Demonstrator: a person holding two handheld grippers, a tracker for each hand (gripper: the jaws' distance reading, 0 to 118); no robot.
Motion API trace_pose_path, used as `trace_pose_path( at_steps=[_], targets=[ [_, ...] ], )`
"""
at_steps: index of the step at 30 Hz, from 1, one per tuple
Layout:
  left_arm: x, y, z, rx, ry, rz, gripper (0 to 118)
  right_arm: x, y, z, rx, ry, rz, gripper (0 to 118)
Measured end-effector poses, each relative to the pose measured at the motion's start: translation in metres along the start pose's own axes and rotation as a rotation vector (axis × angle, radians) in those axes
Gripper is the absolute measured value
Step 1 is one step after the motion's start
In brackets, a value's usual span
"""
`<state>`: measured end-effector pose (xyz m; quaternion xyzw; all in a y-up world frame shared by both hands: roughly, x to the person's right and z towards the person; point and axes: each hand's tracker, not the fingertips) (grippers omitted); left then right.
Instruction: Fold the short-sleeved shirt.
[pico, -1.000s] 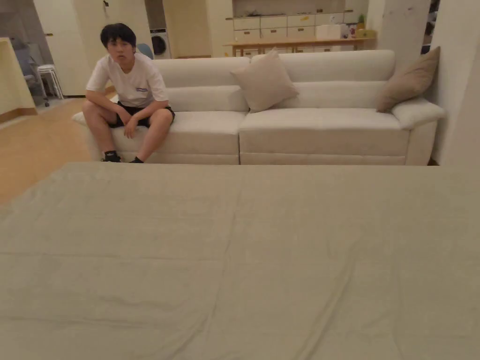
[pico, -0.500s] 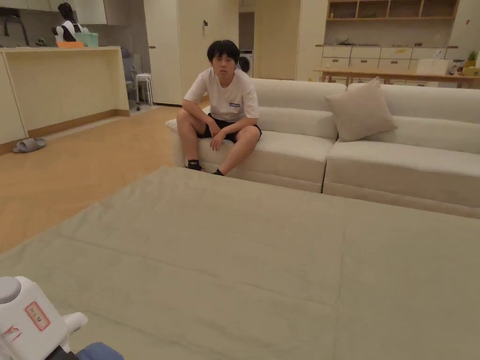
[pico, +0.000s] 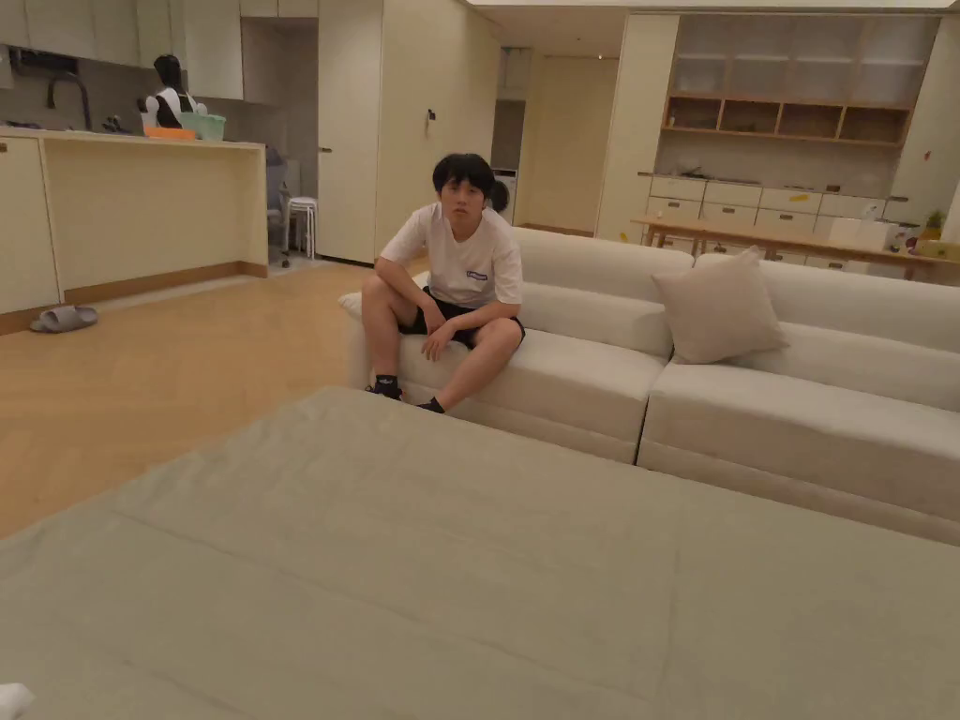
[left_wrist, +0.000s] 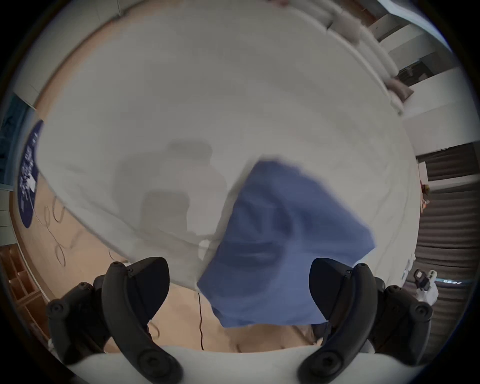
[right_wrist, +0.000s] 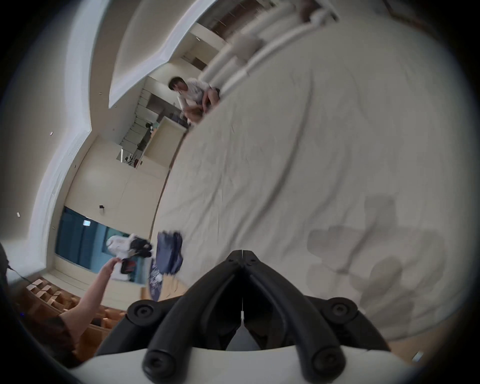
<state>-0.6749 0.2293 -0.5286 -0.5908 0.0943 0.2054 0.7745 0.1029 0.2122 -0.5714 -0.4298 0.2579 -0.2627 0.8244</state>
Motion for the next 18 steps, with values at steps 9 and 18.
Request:
trace_pose_path(
  at_steps=[9,18],
  targets=[
    [0.187,-0.059,0.202,0.807,-0.546,-0.215,109,-0.132,0.098,0.087,0.555,-0.207,0.425,0],
    [0.377,-0.172,0.252,1.411,-0.060,-0.331,86,-0.209,0.097,0.199,0.804,-0.187,0.551,0]
  ],
)
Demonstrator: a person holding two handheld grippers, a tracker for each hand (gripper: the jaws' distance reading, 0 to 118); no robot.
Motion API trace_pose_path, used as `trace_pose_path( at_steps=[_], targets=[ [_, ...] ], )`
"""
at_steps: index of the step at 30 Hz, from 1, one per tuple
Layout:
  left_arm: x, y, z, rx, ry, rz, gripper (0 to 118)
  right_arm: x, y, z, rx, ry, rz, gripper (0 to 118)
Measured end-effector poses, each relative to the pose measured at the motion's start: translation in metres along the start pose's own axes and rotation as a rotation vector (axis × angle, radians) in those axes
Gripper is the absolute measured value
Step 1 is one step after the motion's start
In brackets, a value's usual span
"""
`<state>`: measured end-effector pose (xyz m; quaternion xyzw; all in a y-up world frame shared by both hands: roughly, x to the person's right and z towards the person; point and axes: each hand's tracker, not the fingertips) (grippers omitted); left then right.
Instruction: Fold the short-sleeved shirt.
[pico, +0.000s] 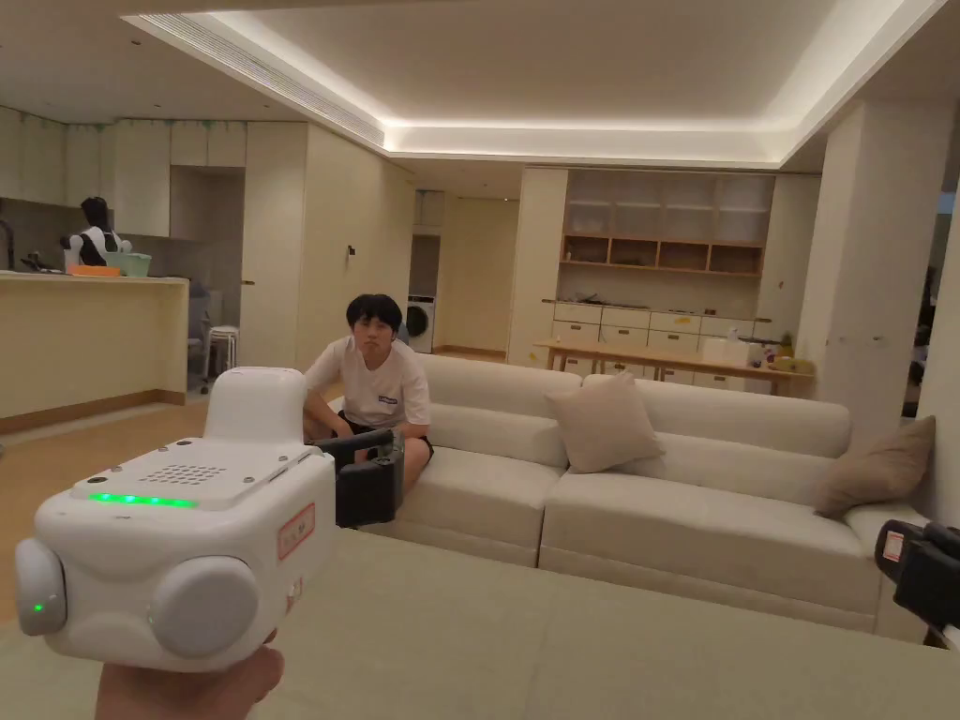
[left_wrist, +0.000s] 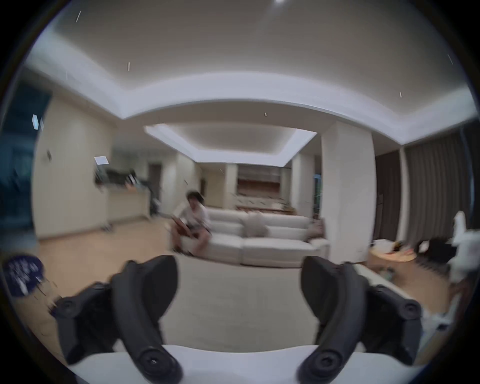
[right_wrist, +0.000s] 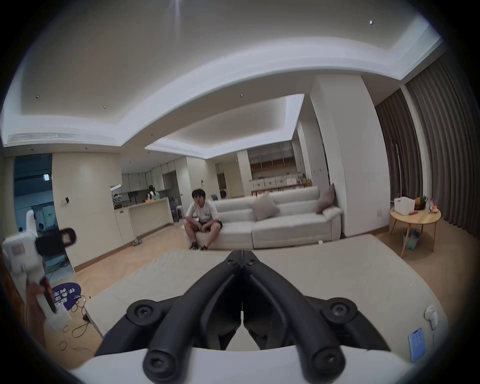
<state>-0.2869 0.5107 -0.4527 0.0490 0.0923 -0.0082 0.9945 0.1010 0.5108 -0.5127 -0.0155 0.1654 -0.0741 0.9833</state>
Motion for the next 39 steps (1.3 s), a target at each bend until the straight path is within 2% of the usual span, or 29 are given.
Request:
trace_pose_path(
  at_steps=[3,4,6,8,9,15,39],
  targets=[
    [0.036,0.004,0.009,0.003,0.031,0.016,3,-0.003,0.016,0.019,0.039,-0.071,0.097,0],
    [0.043,0.004,0.009,0.006,0.046,0.024,0,0.003,0.017,0.018,0.030,-0.069,0.092,0],
    [0.054,0.004,0.014,-0.005,0.048,0.044,0,0.007,0.018,0.026,0.024,-0.061,0.086,0],
    [0.058,0.001,0.014,-0.037,0.016,0.088,0,0.008,0.014,0.032,0.035,-0.106,0.156,0],
    [0.060,-0.001,0.014,-0.036,0.019,0.079,0,0.010,0.012,0.034,0.044,-0.119,0.161,0],
    [0.073,-0.003,0.012,-0.079,-0.030,0.028,0,0.022,0.008,0.042,0.039,-0.113,0.121,0],
    [0.091,-0.007,0.016,-0.121,-0.079,-0.001,0,0.027,0.007,0.050,0.041,-0.129,0.117,0]
  ],
)
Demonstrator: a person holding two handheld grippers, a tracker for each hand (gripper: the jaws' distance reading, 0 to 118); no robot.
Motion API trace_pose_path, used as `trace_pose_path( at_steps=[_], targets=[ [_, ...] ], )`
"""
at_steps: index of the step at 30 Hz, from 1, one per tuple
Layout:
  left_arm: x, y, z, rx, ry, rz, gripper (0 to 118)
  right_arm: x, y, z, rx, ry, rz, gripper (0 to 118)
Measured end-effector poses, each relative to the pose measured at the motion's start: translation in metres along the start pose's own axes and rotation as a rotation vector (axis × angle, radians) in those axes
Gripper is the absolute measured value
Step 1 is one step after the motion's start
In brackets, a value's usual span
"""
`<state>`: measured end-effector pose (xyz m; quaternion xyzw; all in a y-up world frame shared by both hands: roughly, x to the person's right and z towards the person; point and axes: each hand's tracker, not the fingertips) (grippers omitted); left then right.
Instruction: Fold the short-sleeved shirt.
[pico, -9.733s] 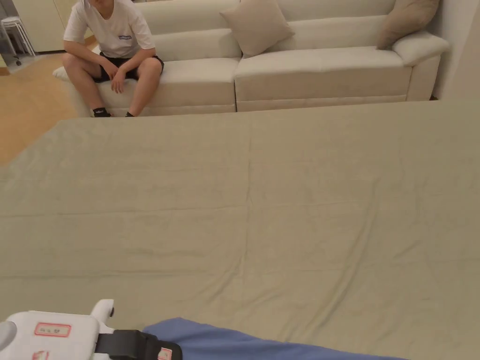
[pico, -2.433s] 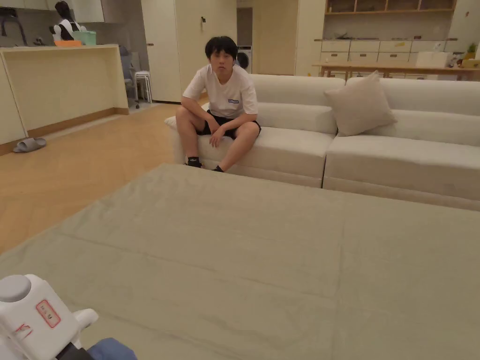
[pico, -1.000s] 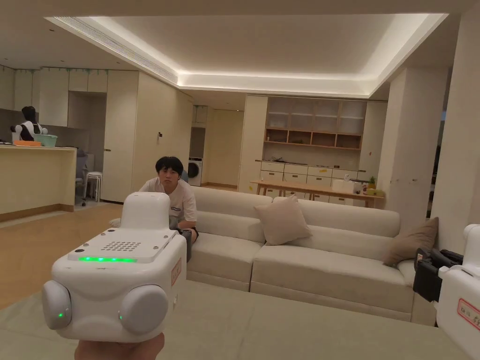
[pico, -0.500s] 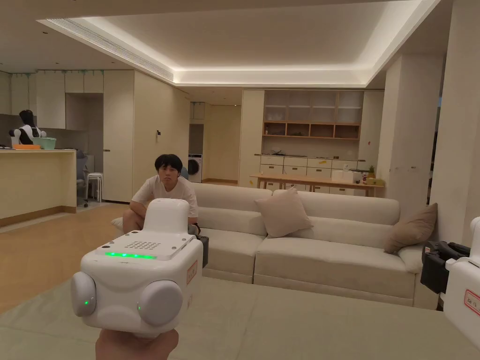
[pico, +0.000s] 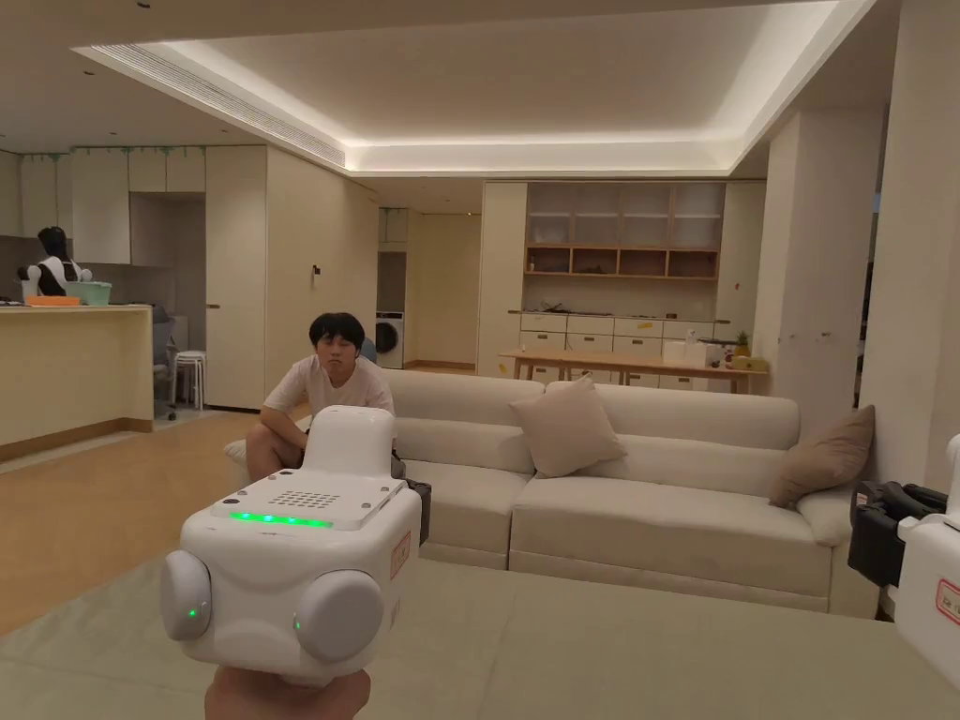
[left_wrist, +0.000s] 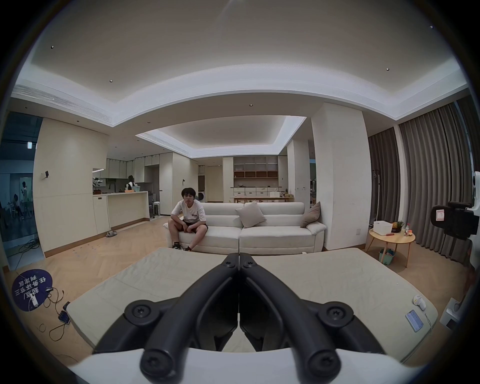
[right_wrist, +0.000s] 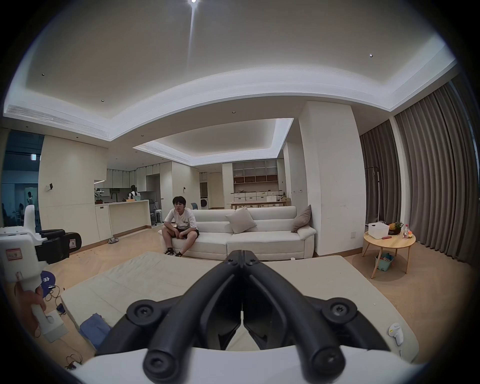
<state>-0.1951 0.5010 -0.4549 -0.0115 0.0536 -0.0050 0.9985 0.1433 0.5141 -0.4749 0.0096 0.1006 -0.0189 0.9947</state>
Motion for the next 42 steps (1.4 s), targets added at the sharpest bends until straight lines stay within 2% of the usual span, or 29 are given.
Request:
trace_pose_path(
  at_steps=[15,16,18,19,21,22,23,24,30,42],
  targets=[
    [0.005,-0.002,0.000,0.009,0.000,-0.014,0,0.003,-0.005,-0.002,-0.011,-0.006,0.023,0],
    [0.006,-0.001,0.000,0.010,0.018,-0.037,1,0.002,-0.007,-0.002,0.000,-0.019,0.036,12],
    [0.007,0.002,-0.001,-0.002,0.017,-0.057,9,0.003,-0.008,-0.004,-0.005,-0.024,0.044,55],
    [0.005,0.003,-0.001,-0.007,0.009,-0.050,29,0.005,-0.009,-0.006,-0.010,-0.031,0.039,86],
    [0.003,0.005,-0.005,-0.034,-0.002,-0.027,99,0.008,-0.008,-0.007,-0.016,-0.027,0.003,114],
    [0.003,0.004,-0.008,-0.046,0.001,-0.017,116,0.010,-0.009,-0.006,-0.010,-0.027,-0.005,118],
    [0.001,0.001,-0.010,0.002,-0.008,0.012,117,0.011,-0.009,-0.004,-0.003,-0.053,-0.004,118],
    [-0.001,0.000,-0.012,-0.010,0.032,0.006,118,0.010,-0.009,-0.004,0.012,-0.040,-0.007,118],
    [-0.001,0.000,-0.011,0.004,0.040,-0.015,118,0.008,-0.010,-0.001,0.030,-0.067,0.031,118],
    [0.000,0.001,-0.008,0.009,0.044,-0.007,118,0.011,-0.011,-0.003,0.037,-0.070,0.027,118]
  ],
)
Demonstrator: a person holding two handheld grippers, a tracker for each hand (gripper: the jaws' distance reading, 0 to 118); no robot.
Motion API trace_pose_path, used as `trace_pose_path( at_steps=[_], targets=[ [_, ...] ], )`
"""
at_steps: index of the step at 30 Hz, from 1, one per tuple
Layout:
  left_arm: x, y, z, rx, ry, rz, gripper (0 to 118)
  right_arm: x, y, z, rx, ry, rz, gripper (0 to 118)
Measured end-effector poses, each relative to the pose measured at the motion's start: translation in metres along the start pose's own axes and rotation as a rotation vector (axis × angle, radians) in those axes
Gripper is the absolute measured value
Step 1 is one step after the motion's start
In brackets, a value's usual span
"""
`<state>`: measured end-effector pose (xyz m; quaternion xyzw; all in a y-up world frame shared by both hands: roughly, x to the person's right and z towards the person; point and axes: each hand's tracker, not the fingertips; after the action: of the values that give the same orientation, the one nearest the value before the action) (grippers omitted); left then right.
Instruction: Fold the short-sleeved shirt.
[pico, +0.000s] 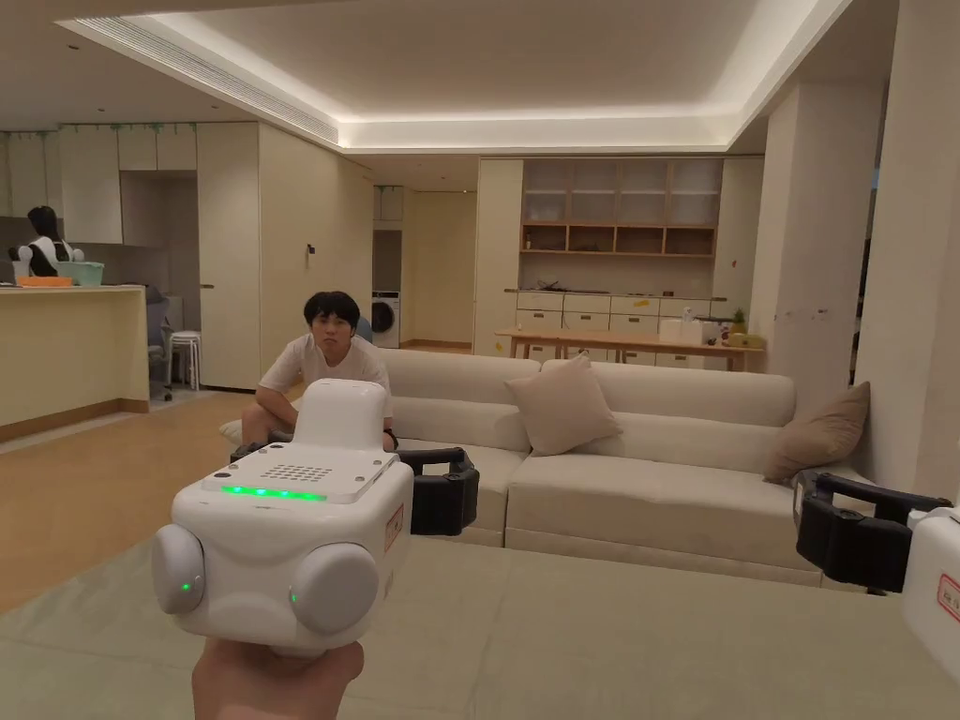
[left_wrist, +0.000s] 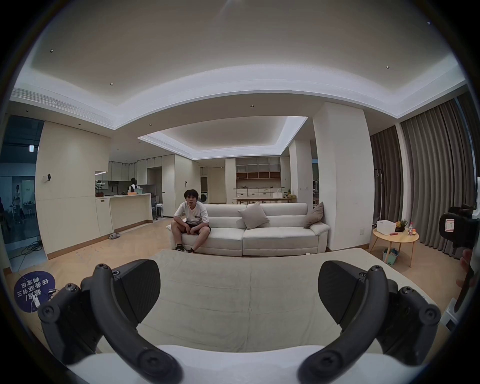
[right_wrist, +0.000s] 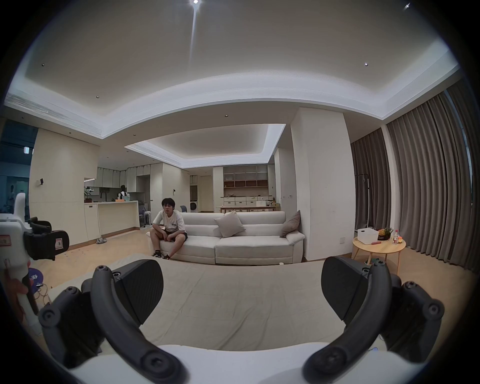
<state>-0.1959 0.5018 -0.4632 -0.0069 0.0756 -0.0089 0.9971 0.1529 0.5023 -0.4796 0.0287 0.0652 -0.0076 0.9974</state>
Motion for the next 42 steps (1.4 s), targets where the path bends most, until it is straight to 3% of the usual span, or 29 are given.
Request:
trace_pose_path(
  at_steps=[42],
  targets=[
    [0.013,-0.005,-0.011,-0.025,0.002,-0.020,118,0.013,-0.011,-0.012,-0.013,-0.020,-0.003,118]
  ],
)
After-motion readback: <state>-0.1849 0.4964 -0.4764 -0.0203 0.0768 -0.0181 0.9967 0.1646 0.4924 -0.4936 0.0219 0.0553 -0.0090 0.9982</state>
